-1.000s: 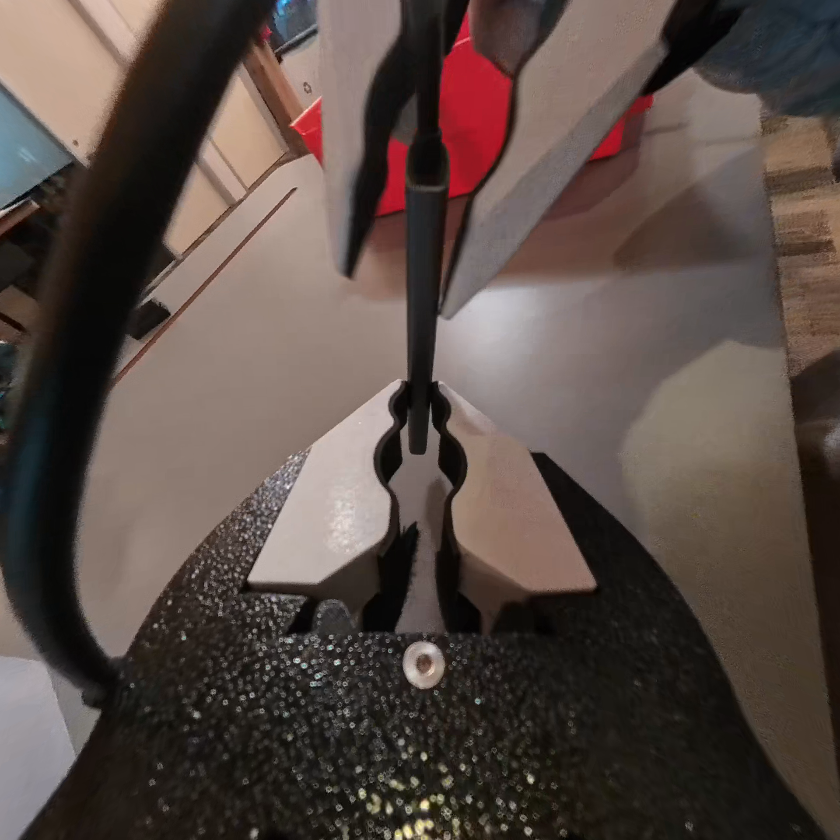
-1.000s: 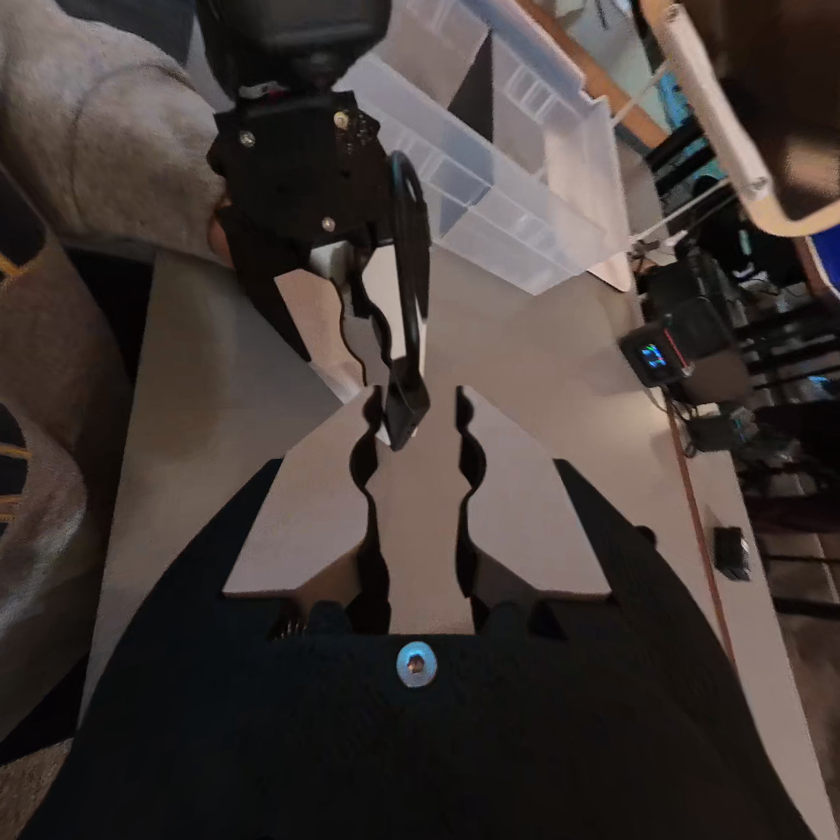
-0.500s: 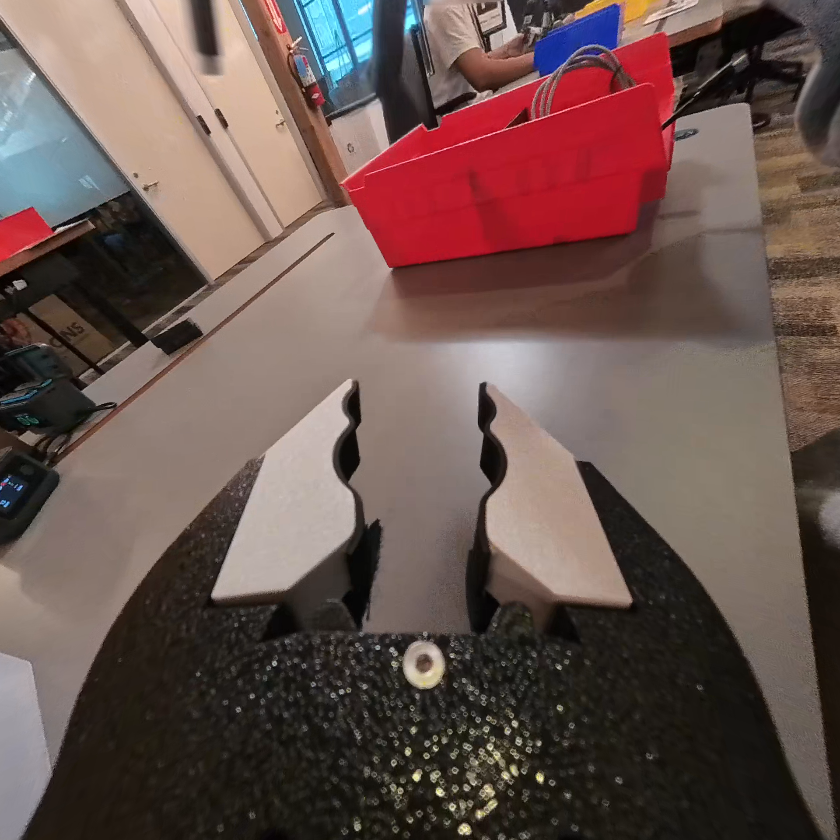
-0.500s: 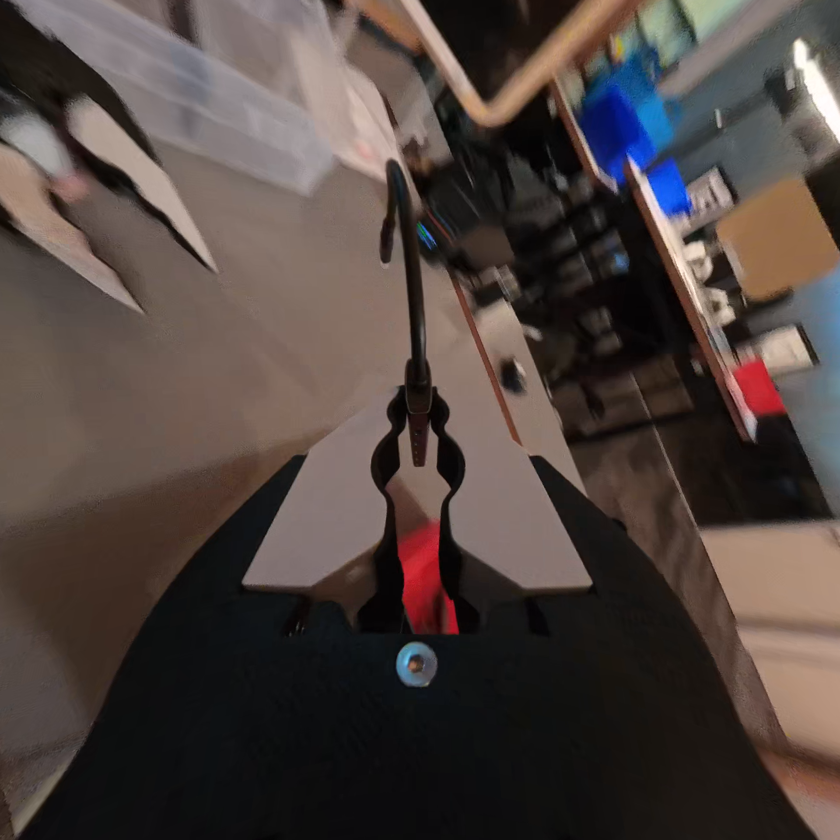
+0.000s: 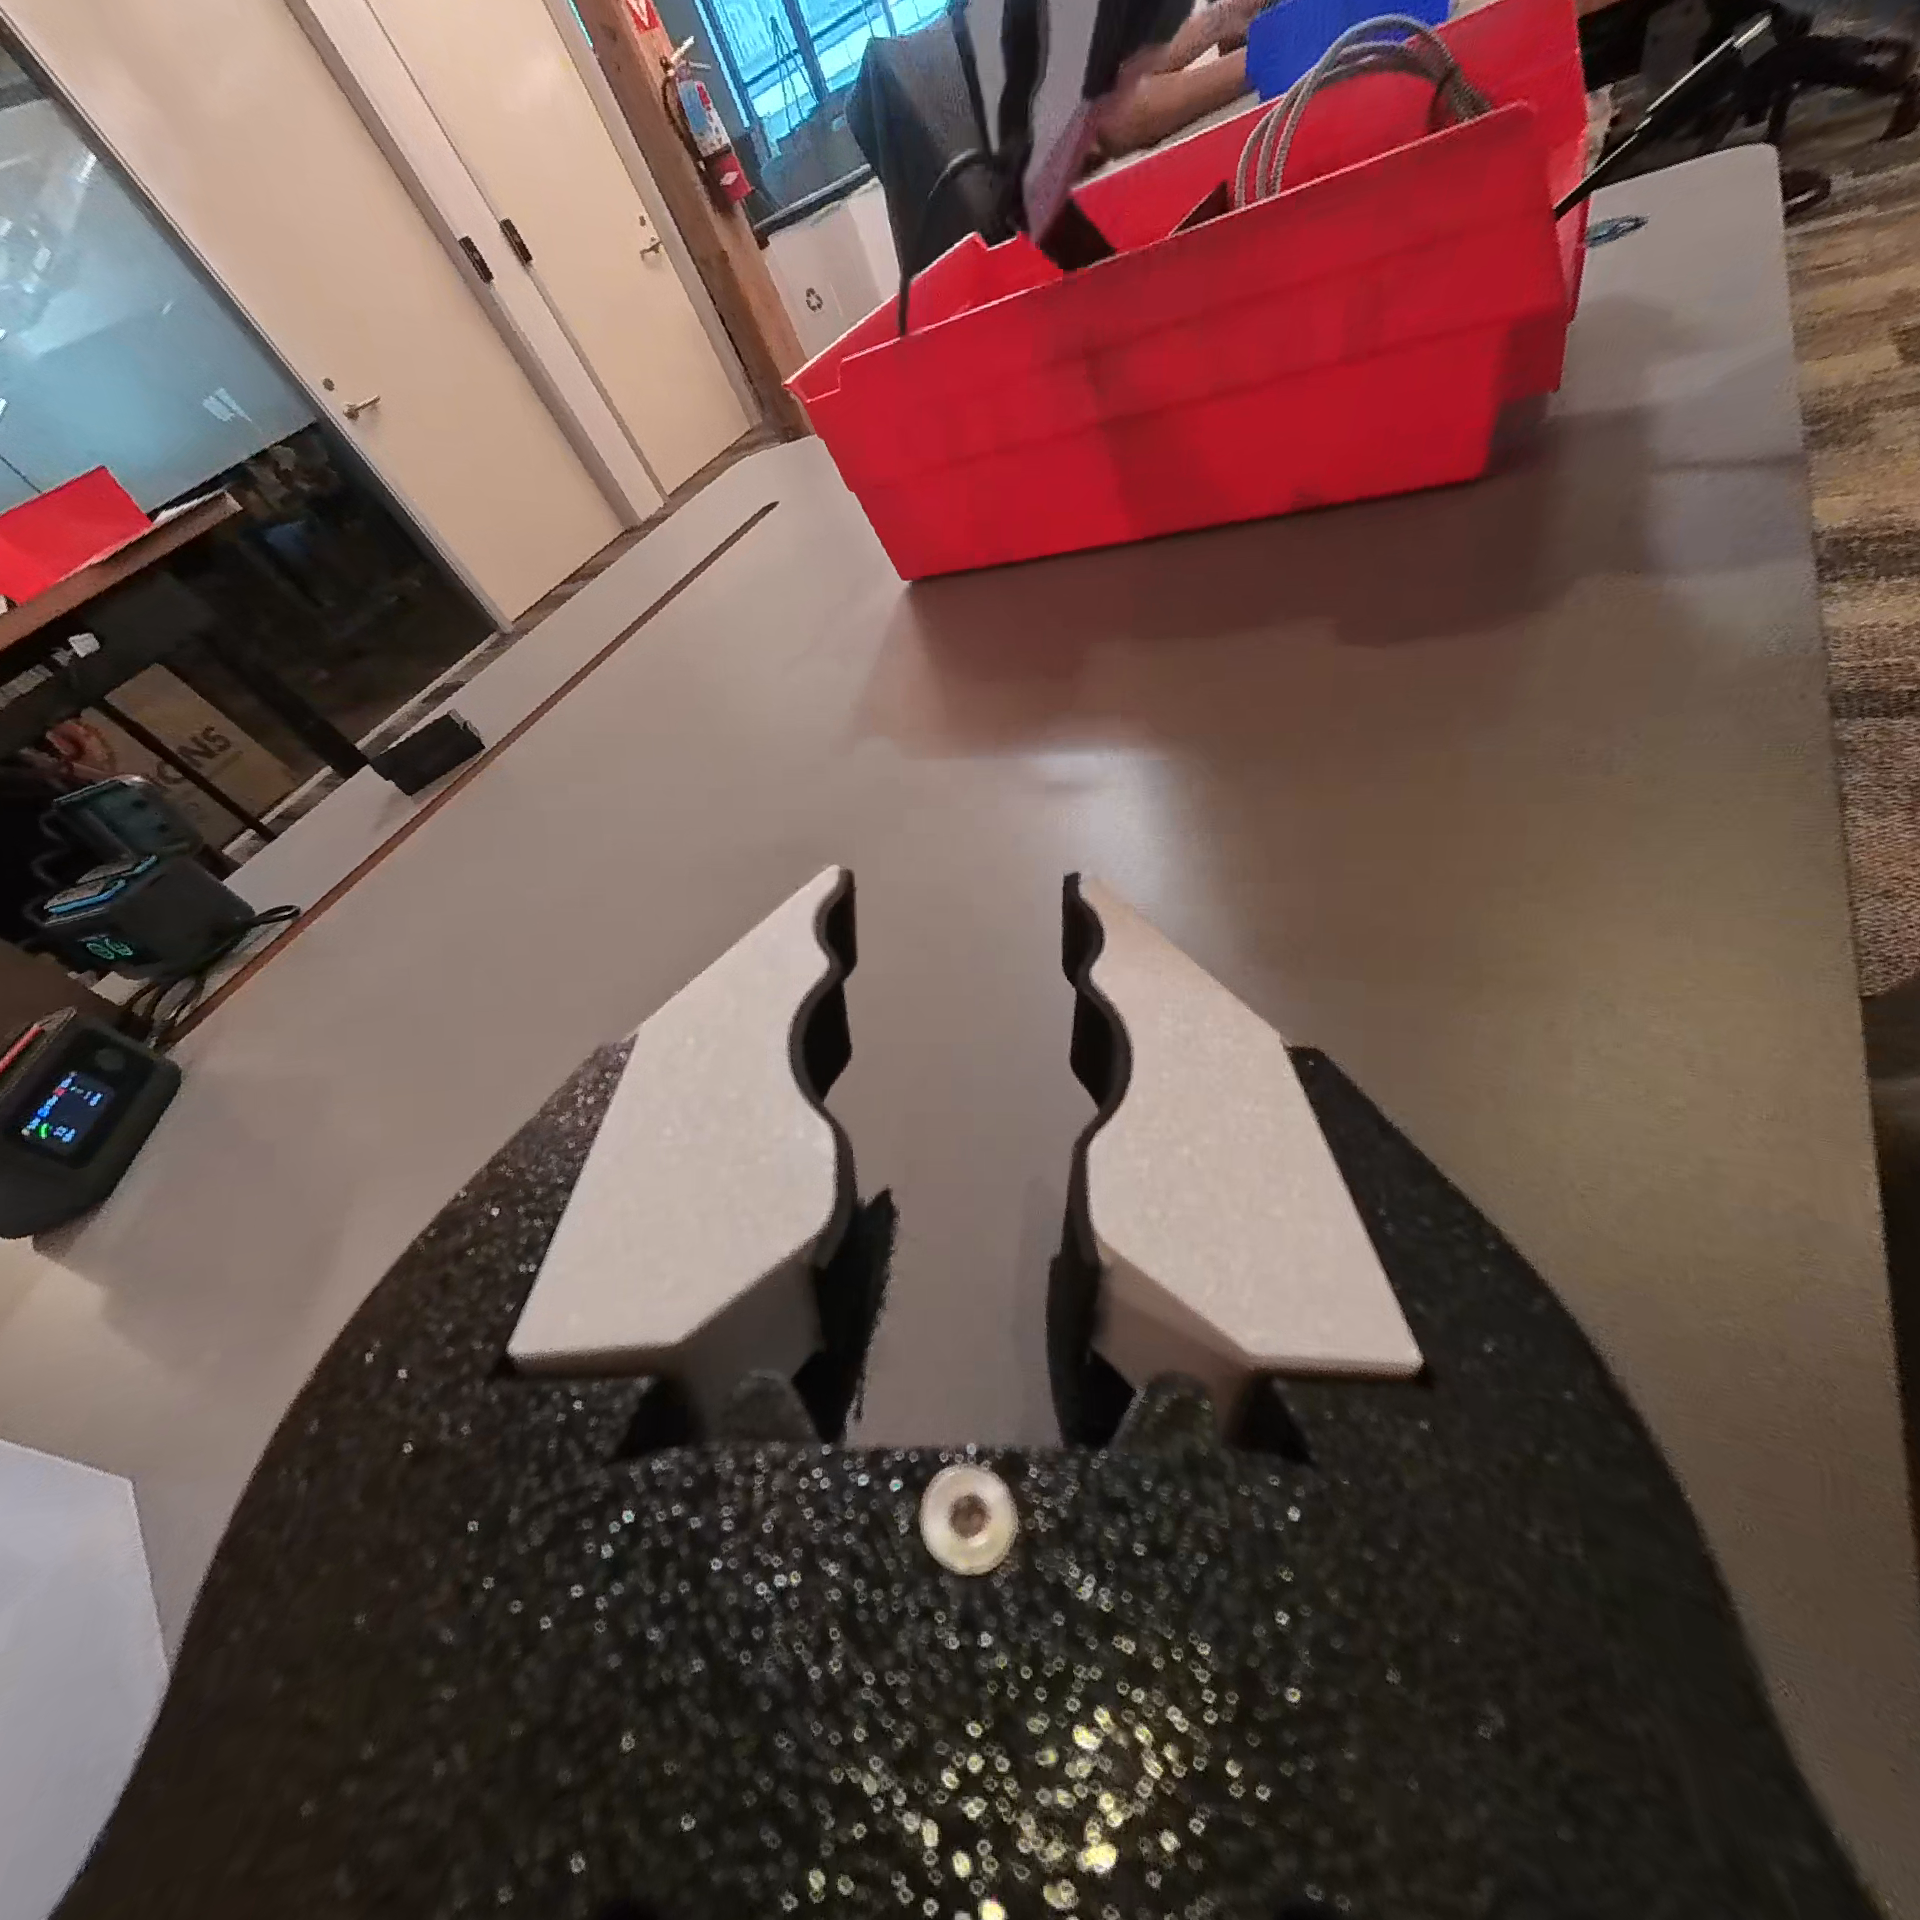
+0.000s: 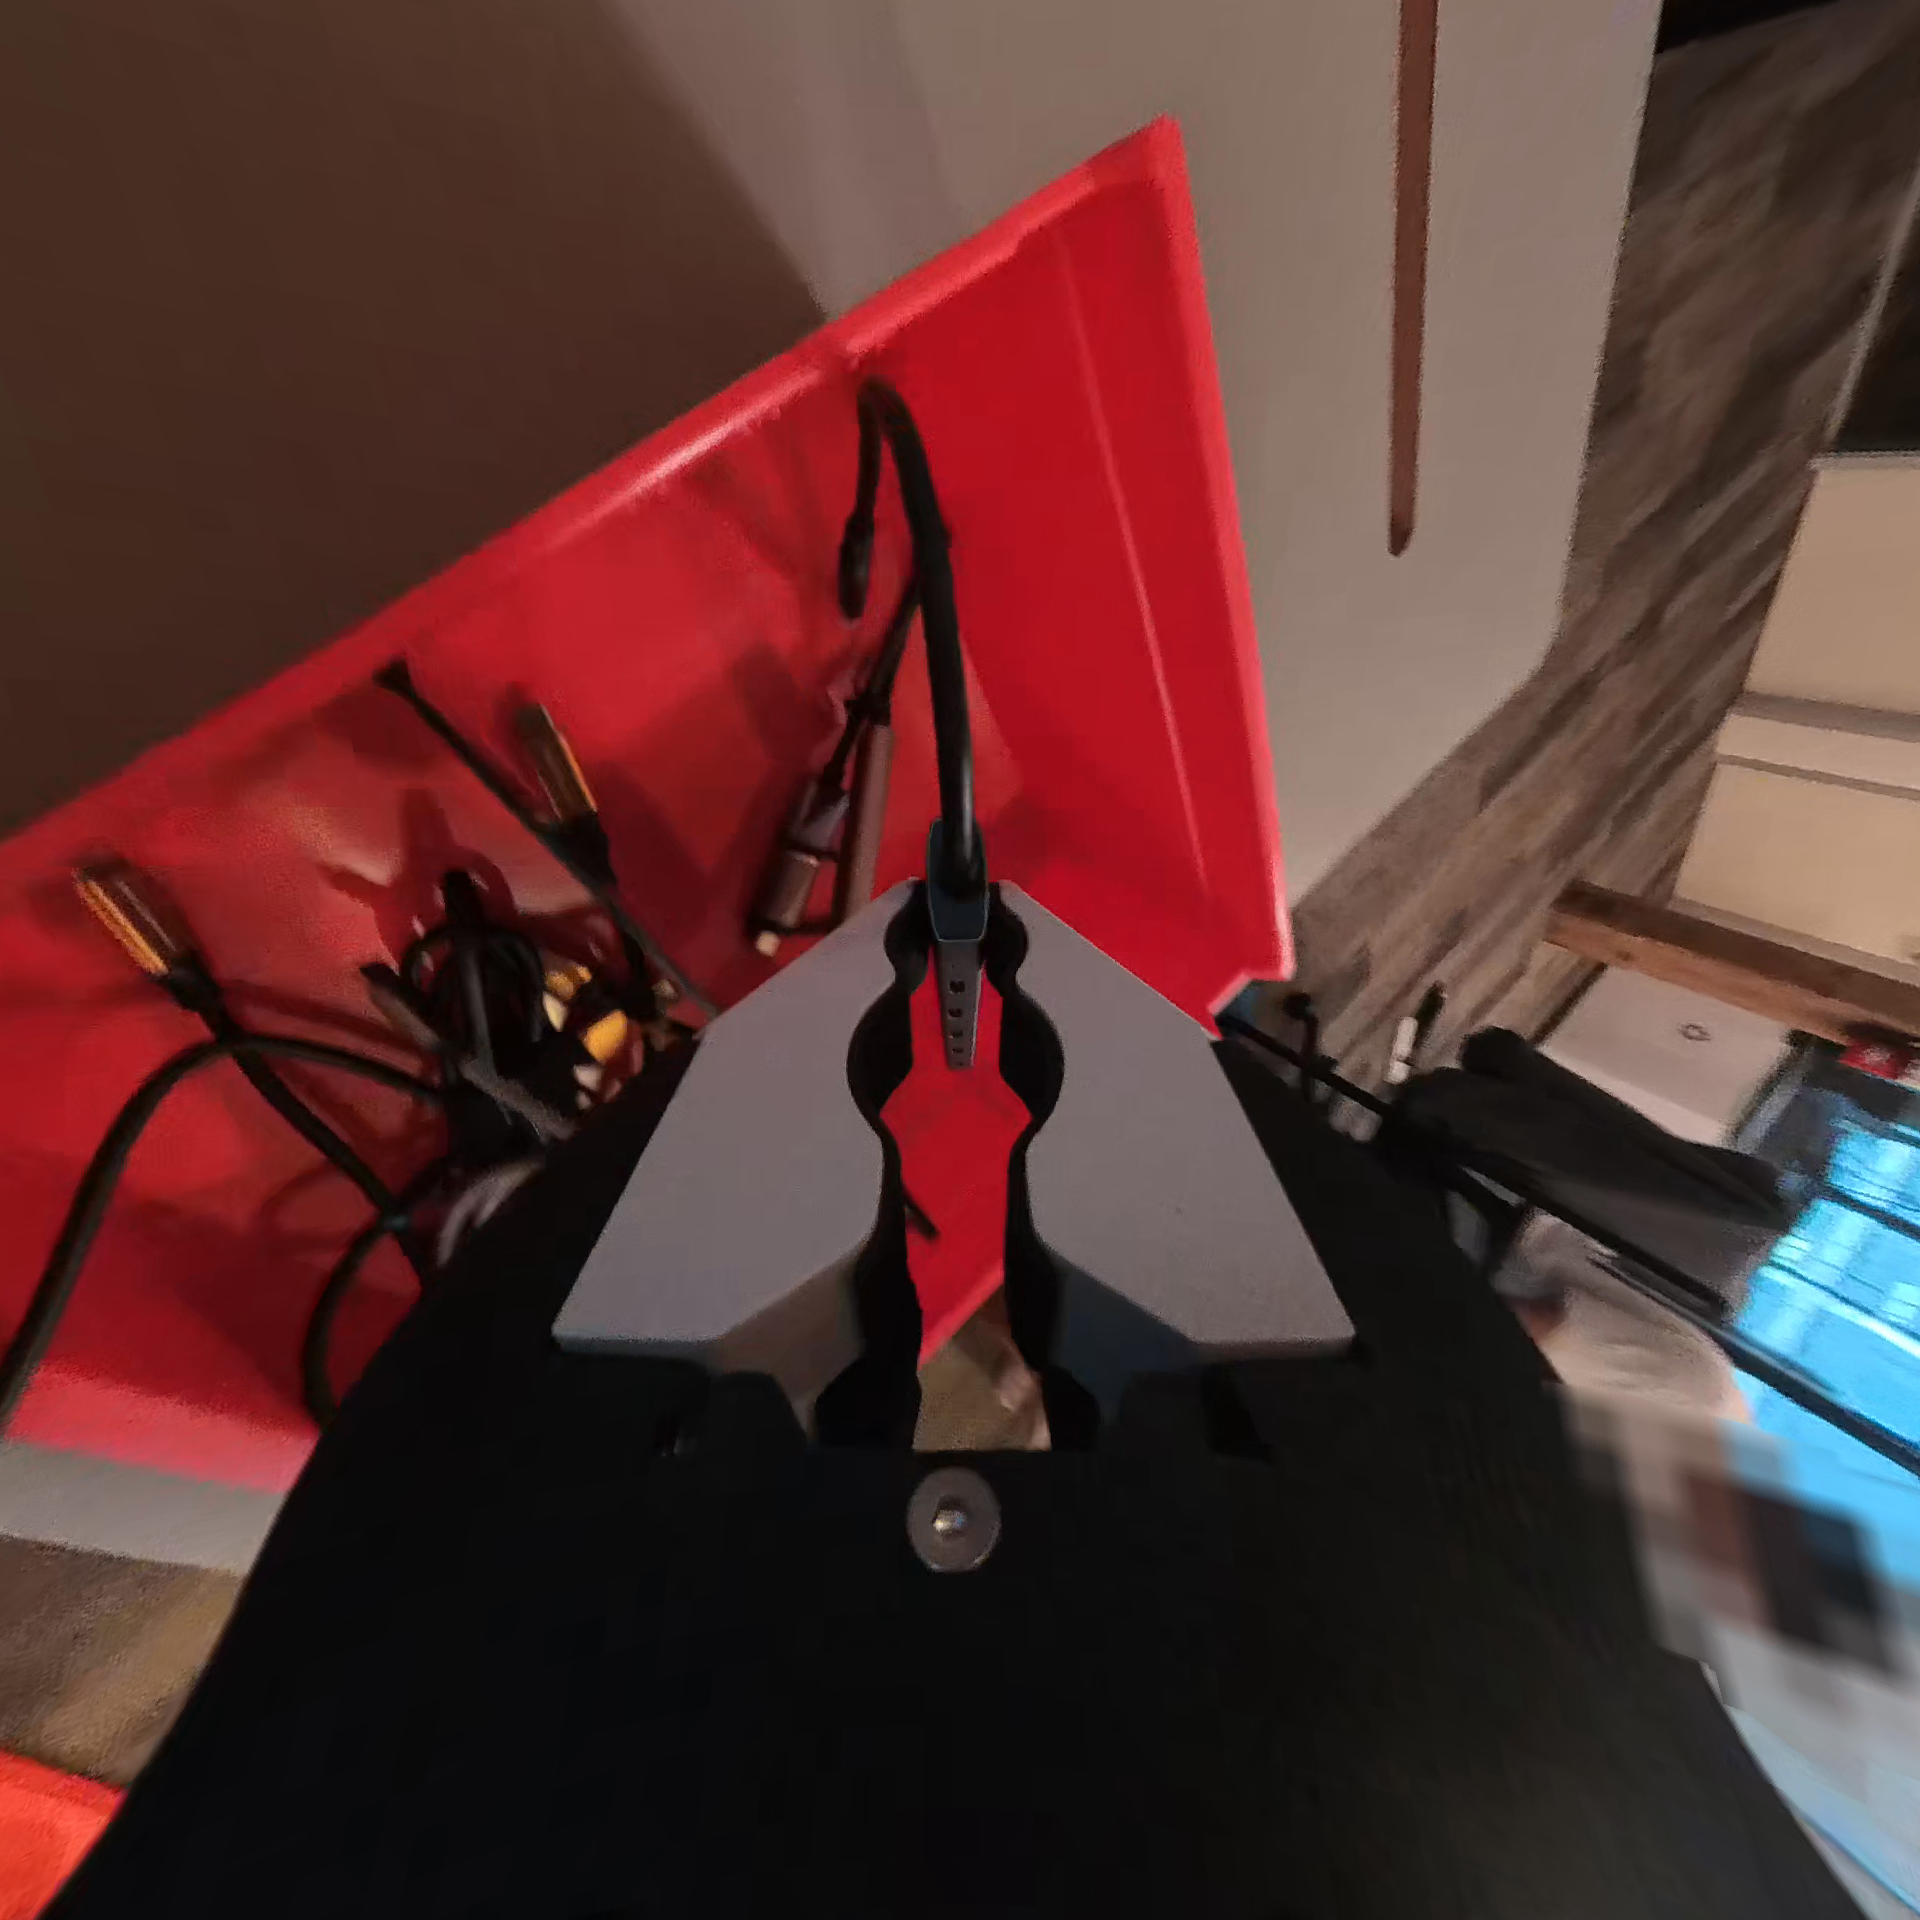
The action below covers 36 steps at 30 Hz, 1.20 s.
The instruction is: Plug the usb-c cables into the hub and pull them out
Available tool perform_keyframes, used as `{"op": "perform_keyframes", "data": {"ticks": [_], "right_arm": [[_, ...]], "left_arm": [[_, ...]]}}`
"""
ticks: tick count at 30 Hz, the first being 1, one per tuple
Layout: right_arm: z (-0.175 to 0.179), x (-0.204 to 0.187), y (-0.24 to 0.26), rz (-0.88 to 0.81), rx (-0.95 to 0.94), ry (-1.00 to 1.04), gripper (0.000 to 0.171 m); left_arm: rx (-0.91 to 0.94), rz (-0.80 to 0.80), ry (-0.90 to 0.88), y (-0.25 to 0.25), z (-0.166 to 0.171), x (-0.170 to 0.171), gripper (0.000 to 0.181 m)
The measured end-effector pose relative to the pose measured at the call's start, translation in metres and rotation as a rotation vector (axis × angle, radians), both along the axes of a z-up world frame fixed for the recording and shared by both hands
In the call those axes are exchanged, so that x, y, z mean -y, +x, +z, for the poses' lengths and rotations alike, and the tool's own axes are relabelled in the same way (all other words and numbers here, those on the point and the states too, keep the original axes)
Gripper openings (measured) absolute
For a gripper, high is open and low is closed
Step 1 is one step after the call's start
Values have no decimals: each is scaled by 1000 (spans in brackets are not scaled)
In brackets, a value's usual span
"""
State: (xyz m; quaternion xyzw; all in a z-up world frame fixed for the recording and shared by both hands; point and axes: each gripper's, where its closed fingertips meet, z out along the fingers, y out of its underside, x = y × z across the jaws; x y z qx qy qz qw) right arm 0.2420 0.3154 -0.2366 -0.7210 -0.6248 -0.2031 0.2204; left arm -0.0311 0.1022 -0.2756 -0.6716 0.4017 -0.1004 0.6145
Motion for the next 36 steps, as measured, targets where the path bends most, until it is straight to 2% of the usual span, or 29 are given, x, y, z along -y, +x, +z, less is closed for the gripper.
{"op": "perform_keyframes", "data": {"ticks": [1,3,6,13,14,16,18,21,23,25,27,29,31,32,34,36], "right_arm": [[-5,0,-4,-17,-55,-28,11],[-9,4,-9,-59,-162,-79,30],[7,4,-3,-113,-272,-7,55],[85,43,50,-220,-633,325,56],[88,52,64,-251,-666,347,56],[81,67,92,-334,-713,360,56],[64,78,120,-423,-728,358,55],[27,92,147,-522,-751,286,56],[8,96,156,-559,-779,245,56],[-8,97,161,-580,-788,211,57],[-22,96,162,-587,-783,168,58],[-32,92,161,-583,-771,134,58],[-40,88,157,-576,-759,97,57],[-43,86,155,-576,-753,78,55],[-48,82,153,-586,-732,69,47],[-47,77,157,-605,-706,92,38]], "left_arm": [[-4,13,8,-1,0,-1,40],[-15,39,38,-5,2,-3,41],[3,30,49,-6,6,-1,40],[49,-4,24,-4,8,3,34],[80,-34,-2,0,10,8,28],[183,-97,-70,11,21,21,29],[244,-96,-101,14,38,30,46],[219,63,-121,-10,59,29,80],[234,186,-169,-35,73,31,88],[361,249,-211,-54,93,38,97],[436,383,-240,-84,99,40,100],[368,612,-272,-129,82,42,104],[232,864,-342,-177,52,52,108],[168,941,-409,-194,36,60,110],[98,1010,-556,-210,4,73,111],[88,1005,-652,-214,-18,80,97]]}}
